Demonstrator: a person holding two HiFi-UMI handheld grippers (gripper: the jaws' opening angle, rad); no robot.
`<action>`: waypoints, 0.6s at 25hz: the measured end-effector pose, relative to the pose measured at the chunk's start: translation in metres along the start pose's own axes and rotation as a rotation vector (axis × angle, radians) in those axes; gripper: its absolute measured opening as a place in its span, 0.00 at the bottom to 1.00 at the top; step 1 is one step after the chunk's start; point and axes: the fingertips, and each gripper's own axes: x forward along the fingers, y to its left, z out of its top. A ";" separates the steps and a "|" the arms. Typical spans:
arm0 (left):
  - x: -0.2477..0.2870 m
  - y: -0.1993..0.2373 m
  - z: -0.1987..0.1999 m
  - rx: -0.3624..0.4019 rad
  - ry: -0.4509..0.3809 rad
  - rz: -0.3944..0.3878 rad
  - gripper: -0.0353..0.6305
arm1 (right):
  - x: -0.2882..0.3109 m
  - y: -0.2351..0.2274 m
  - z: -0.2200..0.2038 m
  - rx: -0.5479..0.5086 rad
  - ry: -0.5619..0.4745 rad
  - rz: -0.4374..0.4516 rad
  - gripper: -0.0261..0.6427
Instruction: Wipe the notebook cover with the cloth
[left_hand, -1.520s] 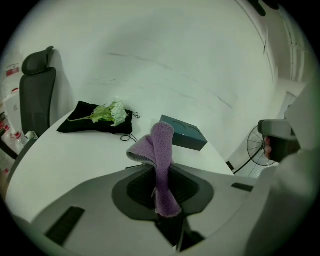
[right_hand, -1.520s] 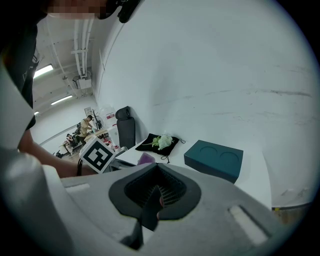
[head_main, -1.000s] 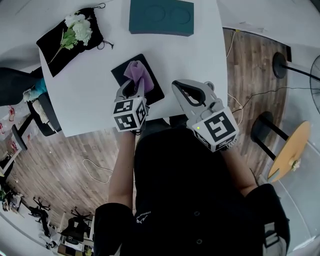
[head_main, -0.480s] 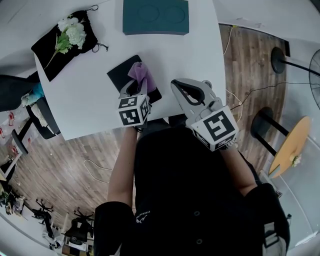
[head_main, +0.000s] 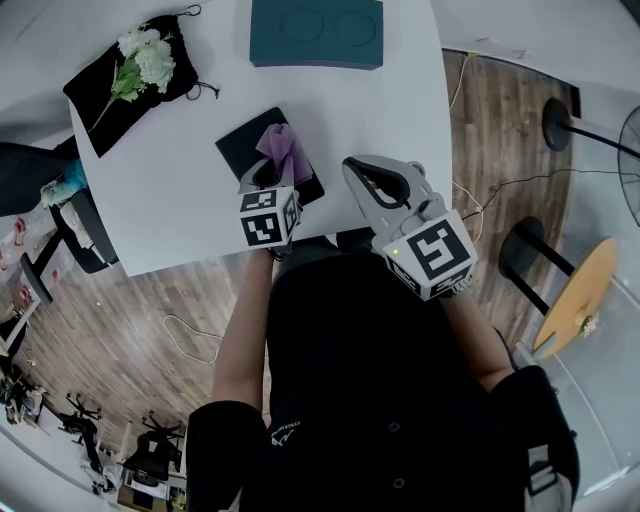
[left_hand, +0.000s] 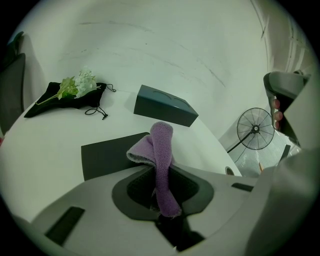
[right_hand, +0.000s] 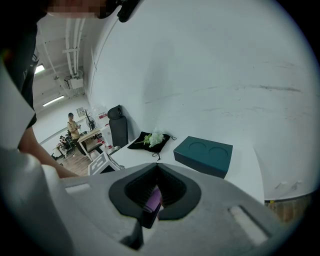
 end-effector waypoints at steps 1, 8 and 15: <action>0.000 0.000 0.000 0.002 -0.001 0.001 0.16 | 0.000 0.001 0.000 -0.001 0.000 0.001 0.04; -0.003 0.004 -0.001 0.006 -0.003 0.009 0.16 | 0.003 0.005 0.002 -0.013 0.001 0.014 0.04; -0.006 0.010 -0.004 0.006 -0.004 0.021 0.16 | 0.005 0.010 0.002 -0.023 0.005 0.023 0.04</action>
